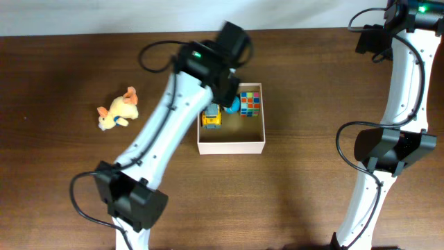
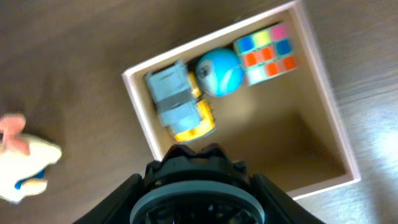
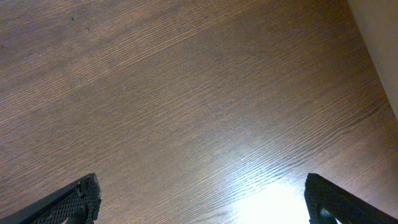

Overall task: Pack container
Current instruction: 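Grasp the black puck with the left gripper and carry it toward the box, then lower the puck into the box beside the cube and open left gripper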

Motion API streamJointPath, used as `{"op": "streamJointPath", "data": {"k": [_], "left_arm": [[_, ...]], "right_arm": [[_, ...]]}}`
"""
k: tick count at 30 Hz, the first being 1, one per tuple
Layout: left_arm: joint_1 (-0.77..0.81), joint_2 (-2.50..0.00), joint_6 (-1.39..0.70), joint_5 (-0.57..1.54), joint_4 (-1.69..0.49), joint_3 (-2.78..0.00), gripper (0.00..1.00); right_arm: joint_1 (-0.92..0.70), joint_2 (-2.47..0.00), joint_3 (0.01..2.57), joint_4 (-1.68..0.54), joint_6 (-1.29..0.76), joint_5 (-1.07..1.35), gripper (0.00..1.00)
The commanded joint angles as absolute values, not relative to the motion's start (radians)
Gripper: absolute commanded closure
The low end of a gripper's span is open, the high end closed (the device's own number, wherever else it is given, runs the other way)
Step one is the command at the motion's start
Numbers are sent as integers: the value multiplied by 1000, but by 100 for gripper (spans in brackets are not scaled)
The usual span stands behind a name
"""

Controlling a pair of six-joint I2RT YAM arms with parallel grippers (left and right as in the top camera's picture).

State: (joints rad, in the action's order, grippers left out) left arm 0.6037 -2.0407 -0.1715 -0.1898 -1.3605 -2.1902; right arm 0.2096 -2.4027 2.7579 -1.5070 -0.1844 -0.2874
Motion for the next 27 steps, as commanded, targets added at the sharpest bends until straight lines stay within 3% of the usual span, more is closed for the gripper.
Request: {"op": "streamJointPath", "data": {"k": [1,27], "left_arm": [[655,-2059,-163,-253,-1324,-2210,54],[719,-2357,-162,-119,-1242,-2209,54]], "right_arm": [[209,-2399,2757,-1507,-199,-292,1],[209,-2399,2757,-1507,-199,-292,1]]}}
